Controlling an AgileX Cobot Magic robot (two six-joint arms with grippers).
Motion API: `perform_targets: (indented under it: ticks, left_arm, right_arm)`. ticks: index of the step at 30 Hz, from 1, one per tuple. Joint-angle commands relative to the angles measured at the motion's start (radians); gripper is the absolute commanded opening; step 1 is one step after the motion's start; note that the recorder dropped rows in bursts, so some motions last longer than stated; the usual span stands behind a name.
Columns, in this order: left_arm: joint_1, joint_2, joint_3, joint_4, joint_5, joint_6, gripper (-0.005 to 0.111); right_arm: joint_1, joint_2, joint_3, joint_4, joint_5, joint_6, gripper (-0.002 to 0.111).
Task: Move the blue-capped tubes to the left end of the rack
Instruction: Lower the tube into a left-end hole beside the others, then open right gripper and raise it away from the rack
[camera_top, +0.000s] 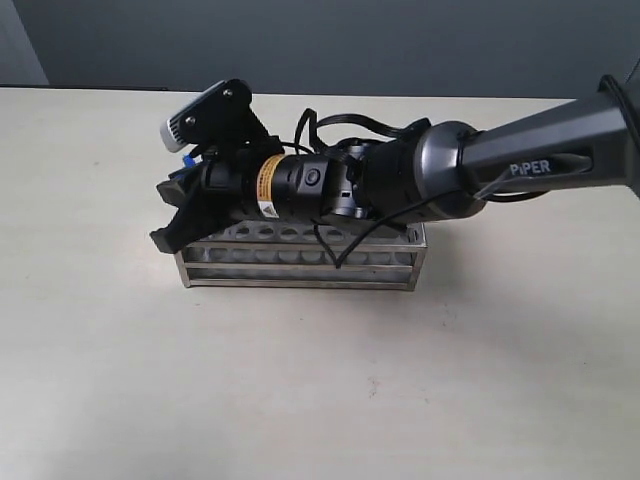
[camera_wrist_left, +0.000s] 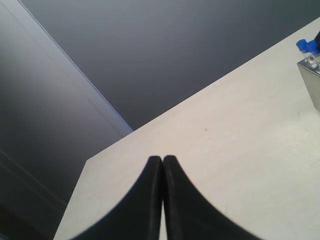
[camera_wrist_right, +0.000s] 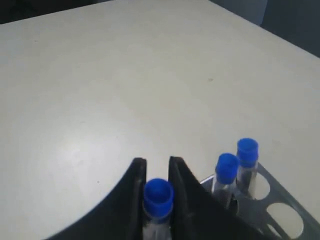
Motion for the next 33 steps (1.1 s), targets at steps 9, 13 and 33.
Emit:
perform_targets:
  ticks: [9, 13, 33]
  left_arm:
    - [0.000, 0.003, -0.005, -0.001, -0.002, -0.005, 0.001]
    - [0.000, 0.003, -0.005, -0.001, -0.002, -0.005, 0.001]
    - [0.000, 0.003, -0.005, -0.001, -0.002, -0.005, 0.001]
  right_arm:
    - [-0.002, 0.031, 0.005, -0.007, 0.050, 0.020, 0.007]
    - [-0.002, 0.015, 0.005, -0.009, 0.050, 0.048, 0.030]
    - [-0.002, -0.476, 0.005, -0.212, 0.407, 0.310, 0.043]
